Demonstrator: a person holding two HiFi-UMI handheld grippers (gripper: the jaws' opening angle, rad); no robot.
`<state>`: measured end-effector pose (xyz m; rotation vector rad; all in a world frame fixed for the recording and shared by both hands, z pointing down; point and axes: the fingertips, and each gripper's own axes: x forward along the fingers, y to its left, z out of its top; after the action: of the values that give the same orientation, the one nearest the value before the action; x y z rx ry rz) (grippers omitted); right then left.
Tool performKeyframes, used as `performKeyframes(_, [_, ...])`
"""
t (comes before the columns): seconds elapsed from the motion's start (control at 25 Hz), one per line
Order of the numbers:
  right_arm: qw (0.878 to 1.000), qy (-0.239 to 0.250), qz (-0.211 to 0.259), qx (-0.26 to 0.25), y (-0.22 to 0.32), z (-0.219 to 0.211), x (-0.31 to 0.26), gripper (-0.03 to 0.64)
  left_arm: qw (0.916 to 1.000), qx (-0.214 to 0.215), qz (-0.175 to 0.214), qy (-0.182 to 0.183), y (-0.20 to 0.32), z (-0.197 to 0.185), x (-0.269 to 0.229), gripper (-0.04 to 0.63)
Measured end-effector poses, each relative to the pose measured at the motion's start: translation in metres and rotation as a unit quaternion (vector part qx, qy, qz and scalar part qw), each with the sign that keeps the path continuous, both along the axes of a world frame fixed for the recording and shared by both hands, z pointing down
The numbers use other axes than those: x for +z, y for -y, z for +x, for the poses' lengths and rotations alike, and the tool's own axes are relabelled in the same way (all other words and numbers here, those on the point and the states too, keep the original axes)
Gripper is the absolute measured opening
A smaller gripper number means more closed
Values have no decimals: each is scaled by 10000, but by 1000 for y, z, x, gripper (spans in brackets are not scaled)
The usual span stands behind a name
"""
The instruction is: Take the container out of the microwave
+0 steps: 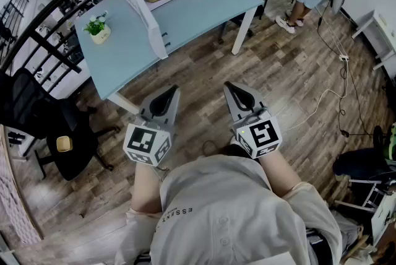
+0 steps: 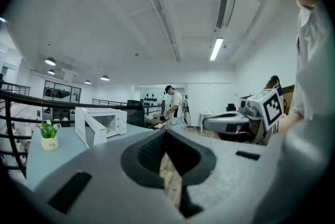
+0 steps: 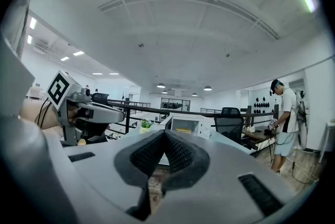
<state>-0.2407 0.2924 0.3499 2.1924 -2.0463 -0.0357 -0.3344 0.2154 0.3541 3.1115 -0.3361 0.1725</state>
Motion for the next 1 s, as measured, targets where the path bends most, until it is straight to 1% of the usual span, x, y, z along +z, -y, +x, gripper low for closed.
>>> performKeyframes(0.24, [9998, 189, 11, -41, 2, -2, 5, 11, 10000, 10, 33, 0, -2, -1, 1, 2])
performKeyframes(0.48, [10000, -2, -23, 50, 4, -3, 5, 11, 9995, 247, 187, -60, -8, 0, -2, 2])
performKeyframes(0.64, [9998, -179, -51, 27, 6, -3, 5, 12, 9994, 235, 245, -25, -4, 0, -1, 2])
performKeyframes(0.76, [9998, -148, -132, -48, 10, 1, 6, 12, 9997, 170, 177, -44, 3, -2, 0, 2])
performKeyframes(0.8, [9998, -114, -138, -61, 12, 4, 6, 30, 9998, 146, 143, -68, 6, -3, 0, 2])
performKeyframes(0.84, [9998, -100, -142, -85, 16, 7, 6, 155, 9998, 117, 115, -96, 9, -2, 0, 2])
performKeyframes(0.88, [9998, -111, -150, -102, 20, 11, 6, 215, 9998, 83, 98, -123, 13, -2, 0, 2])
performKeyframes(1.0, [9997, -133, -171, -96, 30, 24, 7, 215, 9999, -23, 82, -137, 24, 4, 3, 2])
